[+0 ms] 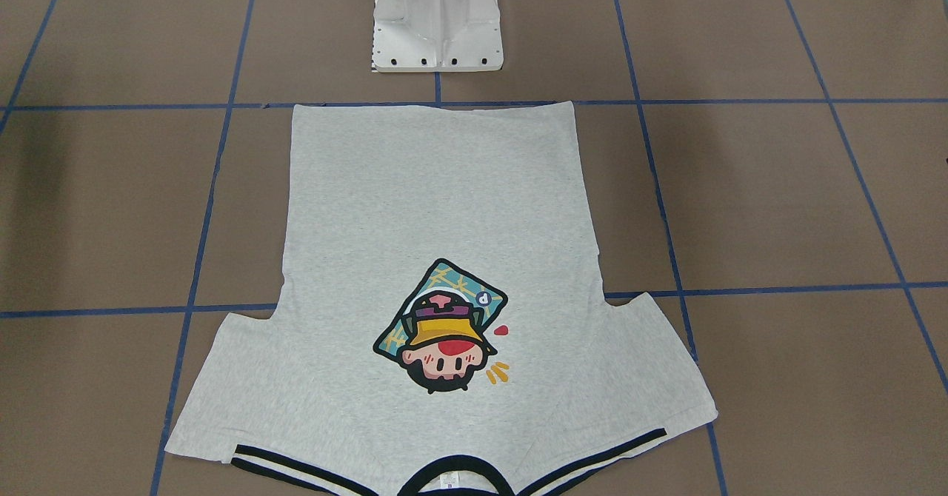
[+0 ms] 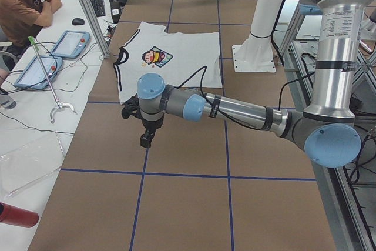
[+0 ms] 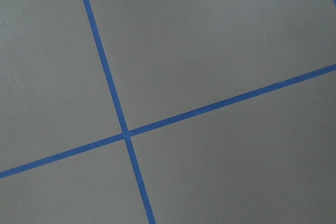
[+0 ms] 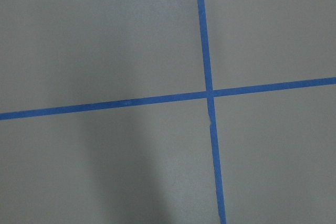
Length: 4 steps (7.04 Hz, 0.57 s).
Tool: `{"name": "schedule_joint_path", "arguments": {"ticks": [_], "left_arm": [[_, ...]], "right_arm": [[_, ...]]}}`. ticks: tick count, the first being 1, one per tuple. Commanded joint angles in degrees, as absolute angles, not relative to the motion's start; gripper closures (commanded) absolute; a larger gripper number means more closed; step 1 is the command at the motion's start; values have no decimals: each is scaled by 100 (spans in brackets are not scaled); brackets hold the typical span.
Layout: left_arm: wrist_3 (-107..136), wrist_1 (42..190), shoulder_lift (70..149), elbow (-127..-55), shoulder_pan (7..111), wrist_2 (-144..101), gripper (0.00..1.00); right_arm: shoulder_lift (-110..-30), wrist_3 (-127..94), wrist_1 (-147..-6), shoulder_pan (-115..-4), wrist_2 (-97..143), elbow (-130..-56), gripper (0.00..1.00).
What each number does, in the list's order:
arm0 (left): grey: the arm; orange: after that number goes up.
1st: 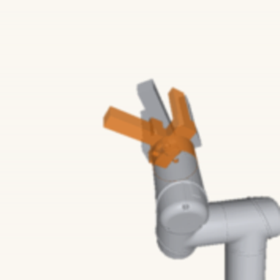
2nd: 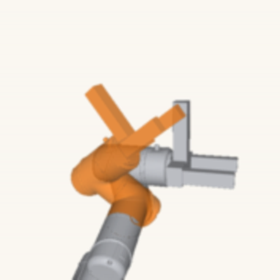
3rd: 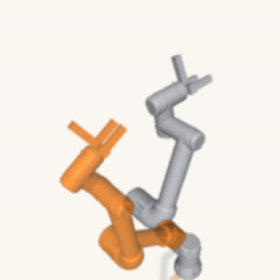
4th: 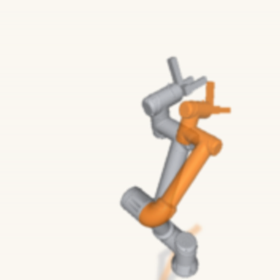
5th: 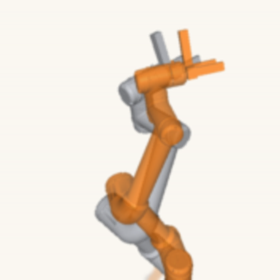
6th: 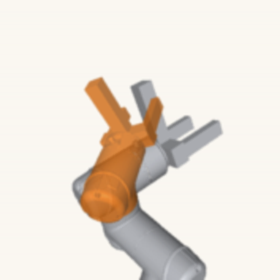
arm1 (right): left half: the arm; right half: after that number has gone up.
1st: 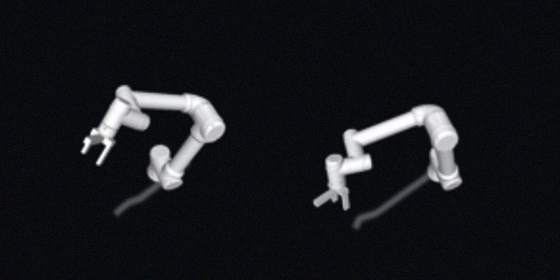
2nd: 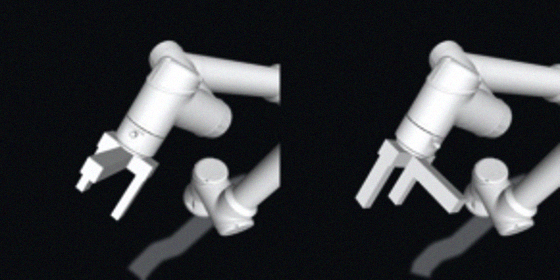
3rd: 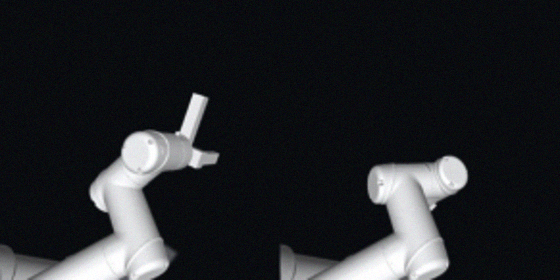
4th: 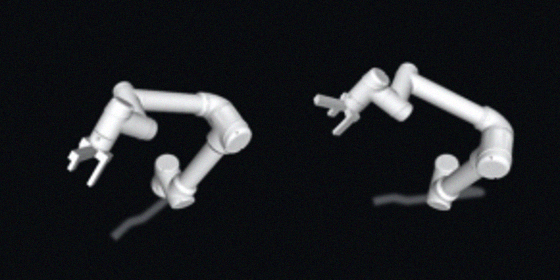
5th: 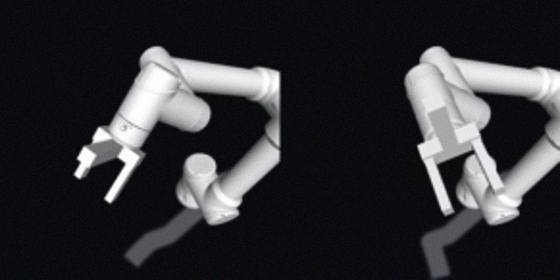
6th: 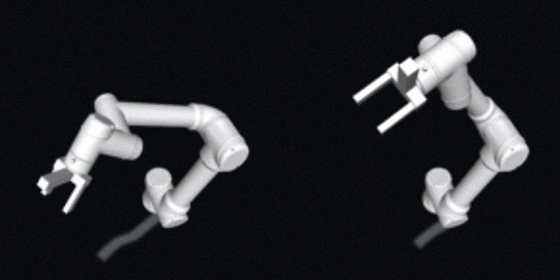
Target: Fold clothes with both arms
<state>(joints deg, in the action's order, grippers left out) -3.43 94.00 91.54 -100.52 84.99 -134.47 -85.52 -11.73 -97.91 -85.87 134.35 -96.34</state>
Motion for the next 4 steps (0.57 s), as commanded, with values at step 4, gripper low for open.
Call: {"name": "schedule_joint_path", "arguments": {"ticks": [4], "left_arm": [[-334,9378,9061,-10397,8499,-13447,1]], "right_arm": [[-8543,-1160,-9791,-8587,13509,-9650,0]]}}
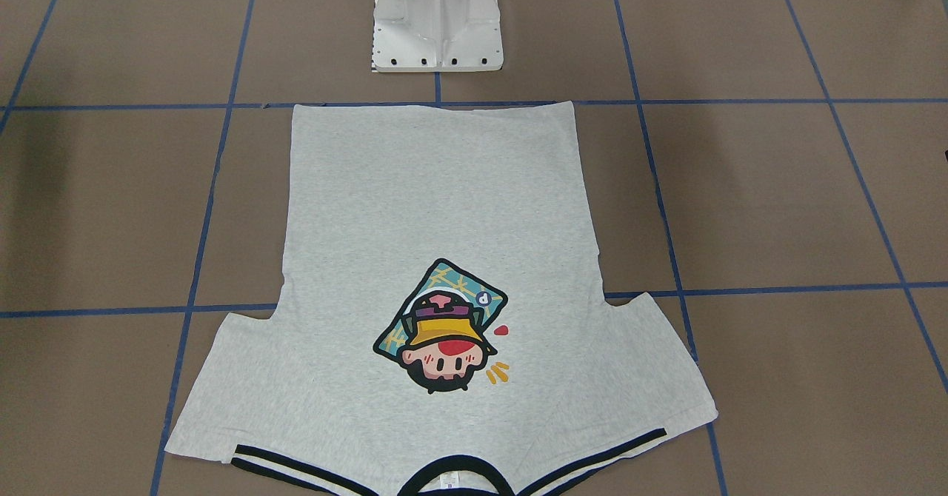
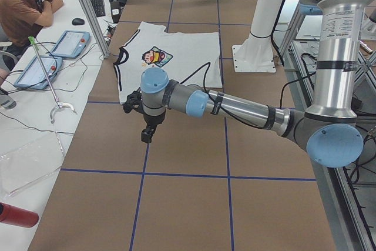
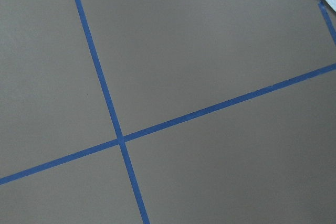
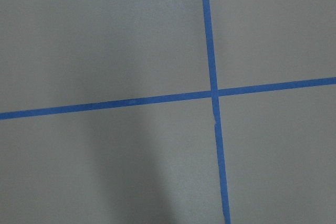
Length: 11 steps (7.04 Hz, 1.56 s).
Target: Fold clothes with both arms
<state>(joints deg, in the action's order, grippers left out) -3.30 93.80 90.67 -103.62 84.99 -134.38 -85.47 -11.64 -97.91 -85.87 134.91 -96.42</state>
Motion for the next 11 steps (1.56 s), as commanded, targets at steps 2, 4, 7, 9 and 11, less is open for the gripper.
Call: {"name": "schedule_joint_path", "arguments": {"ticks": [2,4,7,9,11], "left_arm": [[-325,9378,9053,-10397,8499,-13447,1],[-325,9387,9044,-10389,8499,-13430,1],[-281,9387,9053,-10397,8499,-13438,1],[-281,9387,9053,-10415,8499,-13447,1],[-281,9387,9044,-10494,8499,-13421,1]], "right_arm": [[-8543,-1143,-9774,-8596,13780,-9755,0],[-8551,-1169,-9626,-8587,13807,-9694,0],[-8299,-2103,-7744,-8087,13807,-8872,0],[-7529,-3919,-5975,-7500,13781,-7680,0],[-6578,-4622,-5748,-7086,13546,-7138,1]]}}
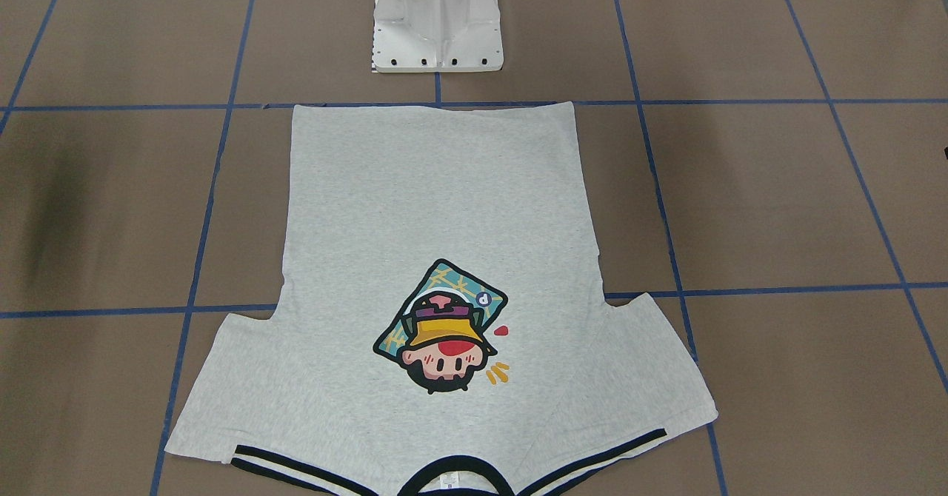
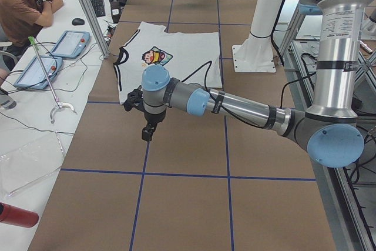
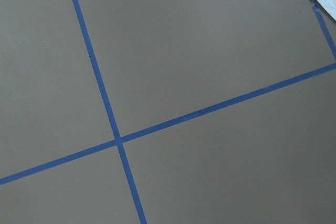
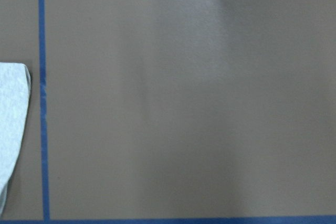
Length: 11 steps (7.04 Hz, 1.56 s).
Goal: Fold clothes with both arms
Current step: 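Move the right gripper toward the shirt shoulder nearest it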
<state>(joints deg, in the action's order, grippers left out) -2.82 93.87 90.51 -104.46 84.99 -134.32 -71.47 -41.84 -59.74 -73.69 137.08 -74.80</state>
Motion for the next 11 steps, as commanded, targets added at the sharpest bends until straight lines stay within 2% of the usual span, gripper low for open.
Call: {"name": "schedule_joint_path", "arguments": {"ticks": [1,2,5,7,10,11], "left_arm": [[-281,9387,9053,-10485,8499,-13412,1],[-281,9387,9053,-10485,8499,-13403,1],[-272,9387,9044,-10503,8499,-13412,1],[-272,9387,9044,-10529,8499,-13421,1],[-281,9387,9044,-10529,8508,-13438,1],[-290,9387,9044,-10529,8508,-13438,1]], "right_arm": [[-6270,-4806,-5731,-6858,13074,-7015,1],[-5919,-5330,-5583,-6716,12791,-6753,1],[-5564,-6553,-3740,-5909,11195,-5680,5],[-5257,-6836,-3718,-5652,10716,-5232,9],[-4976,-6855,-3700,-5546,10547,-4774,24],[-4966,-6855,-3700,-5537,10538,-4755,35]]}}
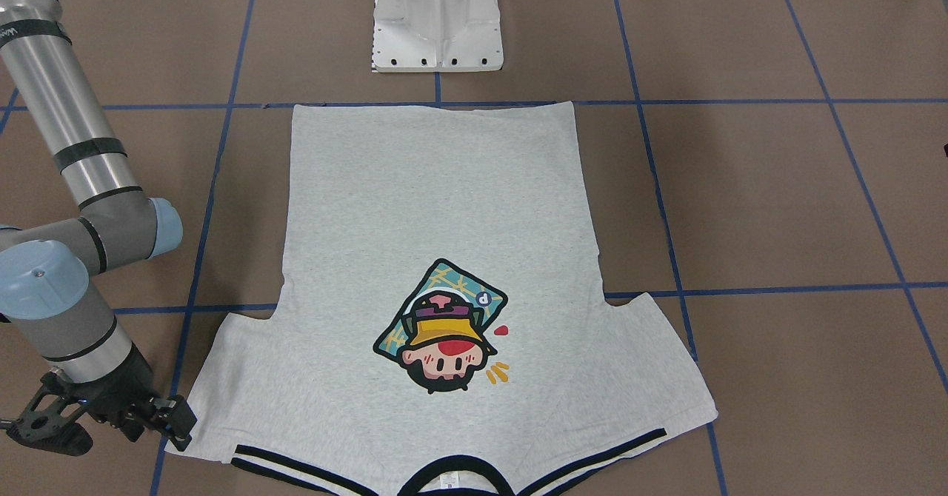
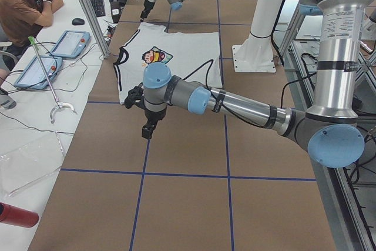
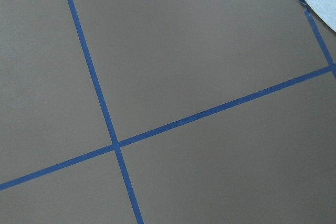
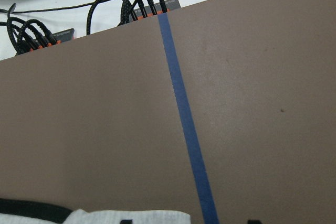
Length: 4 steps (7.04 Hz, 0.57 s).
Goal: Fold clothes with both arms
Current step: 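Move the right gripper toward the shirt shoulder nearest it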
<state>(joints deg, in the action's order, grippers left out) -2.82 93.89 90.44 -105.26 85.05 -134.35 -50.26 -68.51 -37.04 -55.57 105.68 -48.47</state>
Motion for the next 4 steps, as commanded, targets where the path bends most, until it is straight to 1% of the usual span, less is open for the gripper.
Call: {"name": "schedule_joint_path", "arguments": {"ticks": [1,2,3,4], "left_arm": [[-290,9387,9044,-10512,8499,-13430,1],[-290,9395,9044,-10520,8499,-13438,1],[-290,9387,9035,-10521,8499,-13438,1],[-290,9395,9044,-10521,8499,-13430,1]], "right_arm": [[-4940,-6855,-3700,-5537,10538,-4694,41],[-4896,-6855,-3700,-5520,10529,-4693,42],[-4887,-6855,-3700,-5502,10529,-4667,47],[-4887,-6855,-3700,-5502,10529,-4658,56]]}}
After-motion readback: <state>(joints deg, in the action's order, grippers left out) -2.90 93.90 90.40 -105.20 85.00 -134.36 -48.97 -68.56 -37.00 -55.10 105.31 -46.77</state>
